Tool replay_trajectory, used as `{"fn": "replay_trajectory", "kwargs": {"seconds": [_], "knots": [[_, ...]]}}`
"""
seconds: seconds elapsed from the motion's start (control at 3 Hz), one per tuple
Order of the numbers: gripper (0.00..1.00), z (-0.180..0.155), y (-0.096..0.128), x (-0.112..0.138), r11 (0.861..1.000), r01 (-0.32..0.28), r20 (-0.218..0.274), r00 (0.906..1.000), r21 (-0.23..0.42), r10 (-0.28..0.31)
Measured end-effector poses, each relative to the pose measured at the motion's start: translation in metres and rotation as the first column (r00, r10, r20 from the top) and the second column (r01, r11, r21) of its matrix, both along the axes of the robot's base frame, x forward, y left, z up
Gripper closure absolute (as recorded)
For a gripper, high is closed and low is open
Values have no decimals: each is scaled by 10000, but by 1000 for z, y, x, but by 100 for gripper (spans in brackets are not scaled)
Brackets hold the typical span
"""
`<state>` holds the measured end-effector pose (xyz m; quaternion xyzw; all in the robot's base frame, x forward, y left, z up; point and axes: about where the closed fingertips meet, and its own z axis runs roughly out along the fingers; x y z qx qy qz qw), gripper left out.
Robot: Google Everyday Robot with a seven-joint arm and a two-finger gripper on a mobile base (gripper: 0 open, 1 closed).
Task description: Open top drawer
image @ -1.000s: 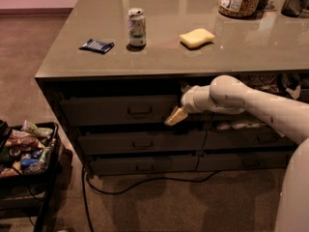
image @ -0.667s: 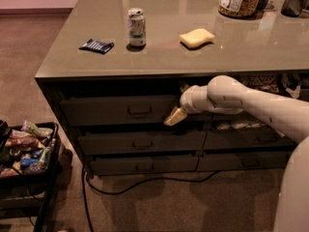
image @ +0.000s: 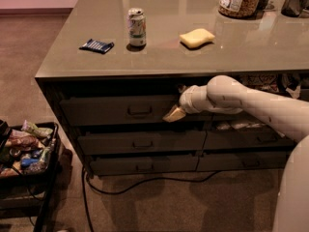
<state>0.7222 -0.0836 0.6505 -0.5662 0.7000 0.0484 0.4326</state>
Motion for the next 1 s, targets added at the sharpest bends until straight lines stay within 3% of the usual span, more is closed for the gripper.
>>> {"fn": "replay_trajectory", "kwargs": {"seconds": [0.33,0.67,1.0], "knots": [[42,0,0,0,10000,0,0,10000,0,0],[49,0,0,0,10000,-1,-1,10000,0,1],[48,0,0,0,10000,-2,-1,10000,0,2]]}}
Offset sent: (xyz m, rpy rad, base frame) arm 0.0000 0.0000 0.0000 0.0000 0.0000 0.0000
